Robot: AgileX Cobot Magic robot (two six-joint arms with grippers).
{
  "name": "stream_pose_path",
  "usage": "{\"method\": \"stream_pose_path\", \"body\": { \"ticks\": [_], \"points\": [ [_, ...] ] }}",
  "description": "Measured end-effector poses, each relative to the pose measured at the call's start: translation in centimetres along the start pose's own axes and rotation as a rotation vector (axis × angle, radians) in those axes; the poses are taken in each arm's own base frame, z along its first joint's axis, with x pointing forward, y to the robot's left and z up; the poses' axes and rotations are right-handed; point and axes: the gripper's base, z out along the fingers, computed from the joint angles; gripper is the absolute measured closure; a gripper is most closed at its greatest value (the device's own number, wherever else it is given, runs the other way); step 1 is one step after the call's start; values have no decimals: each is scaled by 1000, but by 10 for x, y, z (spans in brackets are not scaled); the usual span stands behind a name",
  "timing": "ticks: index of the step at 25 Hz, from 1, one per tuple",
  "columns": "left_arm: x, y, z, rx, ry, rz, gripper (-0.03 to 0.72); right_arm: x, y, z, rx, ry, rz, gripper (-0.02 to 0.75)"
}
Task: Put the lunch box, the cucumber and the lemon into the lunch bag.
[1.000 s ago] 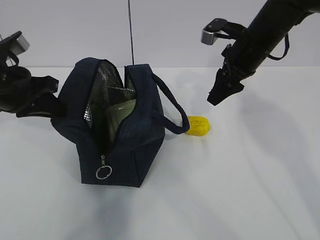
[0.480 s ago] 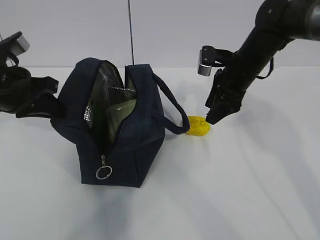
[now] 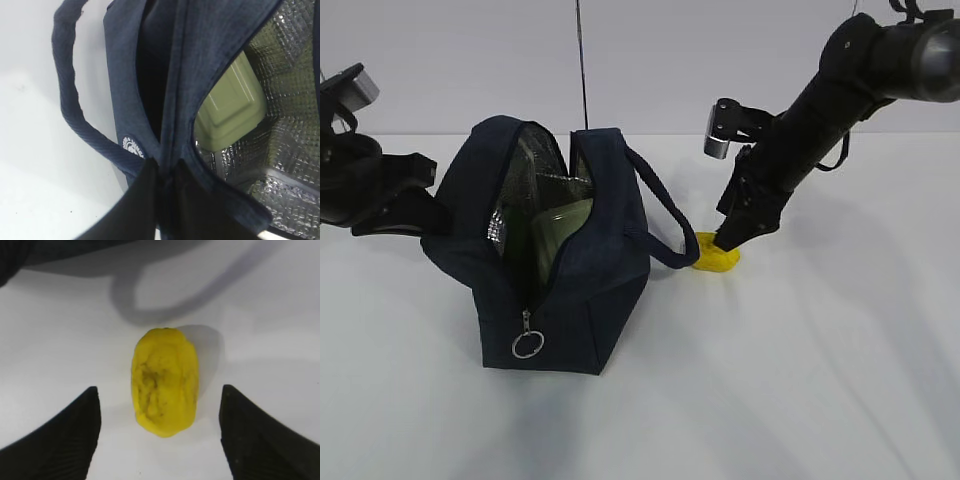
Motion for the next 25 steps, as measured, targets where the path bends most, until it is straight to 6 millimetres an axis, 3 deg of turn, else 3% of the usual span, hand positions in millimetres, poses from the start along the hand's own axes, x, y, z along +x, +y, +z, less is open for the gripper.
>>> {"method": "stream_pose_path", "body": {
  "ticks": [10, 25],
  "points": [
    [0, 0, 0, 0, 0, 0, 671, 6, -2, 17, -30, -2, 21, 177],
    [0, 0, 0, 0, 0, 0, 671, 4, -5, 17, 4, -20, 27, 178]
  ]
}}
